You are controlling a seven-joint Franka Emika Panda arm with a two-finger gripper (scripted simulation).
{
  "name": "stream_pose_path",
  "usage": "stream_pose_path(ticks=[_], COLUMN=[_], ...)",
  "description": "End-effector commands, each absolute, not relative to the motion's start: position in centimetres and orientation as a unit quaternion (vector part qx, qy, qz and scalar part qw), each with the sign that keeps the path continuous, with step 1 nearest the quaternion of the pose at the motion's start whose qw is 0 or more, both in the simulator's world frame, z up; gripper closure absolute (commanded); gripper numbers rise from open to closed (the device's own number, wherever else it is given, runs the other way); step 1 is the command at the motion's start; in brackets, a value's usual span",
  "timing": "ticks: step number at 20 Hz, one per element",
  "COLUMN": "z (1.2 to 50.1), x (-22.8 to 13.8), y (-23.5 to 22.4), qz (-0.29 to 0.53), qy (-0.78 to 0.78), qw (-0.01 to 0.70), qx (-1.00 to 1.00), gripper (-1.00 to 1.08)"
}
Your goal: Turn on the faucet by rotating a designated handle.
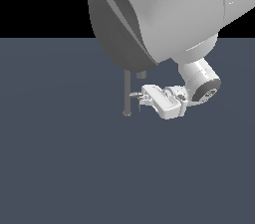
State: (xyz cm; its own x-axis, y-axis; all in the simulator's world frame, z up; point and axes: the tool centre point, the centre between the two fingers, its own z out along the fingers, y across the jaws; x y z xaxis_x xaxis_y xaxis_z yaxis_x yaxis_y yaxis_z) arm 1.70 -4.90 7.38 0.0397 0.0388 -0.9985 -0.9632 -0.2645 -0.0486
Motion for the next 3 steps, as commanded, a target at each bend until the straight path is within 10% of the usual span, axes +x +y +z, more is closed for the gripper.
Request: stream_pose_path(ticks=[1,3], z=[3.15,2.92], x=[1.7,1.82], y=[-4.9,-4.88], qz=[0.553,0.553], qy=[0.437,0.438], qw=[0.441,0.441], qx=[-0.555,-0.555], gripper=[1.08,1.08])
